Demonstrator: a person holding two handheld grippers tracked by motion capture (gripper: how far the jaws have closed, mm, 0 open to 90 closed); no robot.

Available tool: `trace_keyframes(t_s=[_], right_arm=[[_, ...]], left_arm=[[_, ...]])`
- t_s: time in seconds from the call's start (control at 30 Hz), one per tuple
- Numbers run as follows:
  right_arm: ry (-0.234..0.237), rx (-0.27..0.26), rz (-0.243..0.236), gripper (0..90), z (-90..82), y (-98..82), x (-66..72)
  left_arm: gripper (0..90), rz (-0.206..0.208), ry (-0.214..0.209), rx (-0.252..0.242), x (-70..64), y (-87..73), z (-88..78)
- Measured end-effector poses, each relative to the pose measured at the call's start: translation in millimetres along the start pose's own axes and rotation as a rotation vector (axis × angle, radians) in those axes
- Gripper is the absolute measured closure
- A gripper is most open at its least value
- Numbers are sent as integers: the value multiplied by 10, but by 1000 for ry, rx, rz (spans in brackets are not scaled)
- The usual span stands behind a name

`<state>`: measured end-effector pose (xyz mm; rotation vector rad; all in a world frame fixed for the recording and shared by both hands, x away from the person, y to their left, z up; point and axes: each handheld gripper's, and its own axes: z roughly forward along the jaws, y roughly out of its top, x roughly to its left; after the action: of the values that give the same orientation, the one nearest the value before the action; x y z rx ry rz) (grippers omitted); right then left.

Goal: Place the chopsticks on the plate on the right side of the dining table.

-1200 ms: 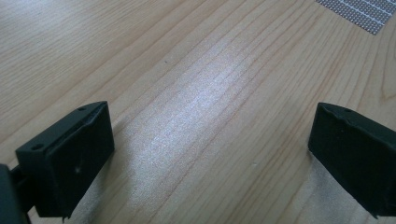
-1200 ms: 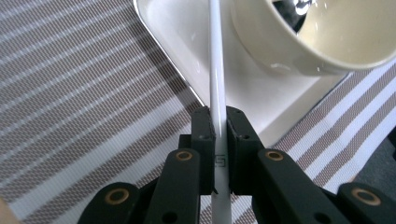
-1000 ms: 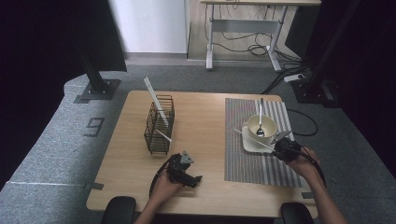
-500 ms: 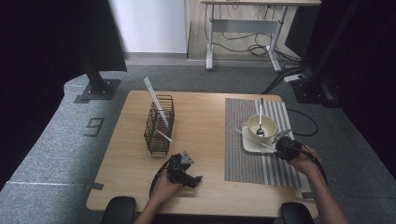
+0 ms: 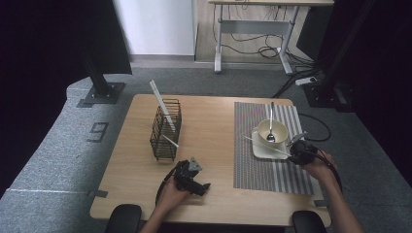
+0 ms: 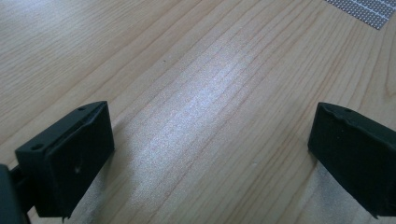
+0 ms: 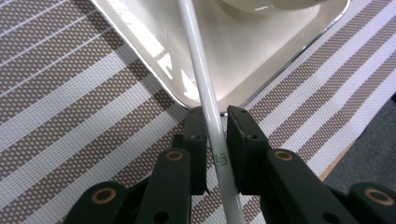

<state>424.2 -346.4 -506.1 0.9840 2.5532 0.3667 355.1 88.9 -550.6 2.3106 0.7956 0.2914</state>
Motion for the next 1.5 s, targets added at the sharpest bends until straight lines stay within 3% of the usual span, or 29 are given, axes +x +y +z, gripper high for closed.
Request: trace_keyframes(t_s=[0.3,0.7,0.93,1.17,1.33,1.4,1.5], right_arm=[[-24,5,35,701,7,-15,-39],[-36,-20,32,649,-51,-31,-8],[-21,-77,59,458,-149,-60,85],[-10,-181,197,195,-131,-177,235],[99,-285,298,13,-88,-262,343],[116,-302,316,0,-57,-288,393],[98,-331,315,0,-8,-313,455]], left_arm=[[3,0,0,0,-1,0,0],[3,1,1,1,-1,0,0],[3,1,1,1,-1,0,0],[4,2,0,0,-2,-1,0],[4,2,0,0,-2,-1,0],[4,3,0,0,-2,-1,0],[4,3,0,0,-2,-1,0]])
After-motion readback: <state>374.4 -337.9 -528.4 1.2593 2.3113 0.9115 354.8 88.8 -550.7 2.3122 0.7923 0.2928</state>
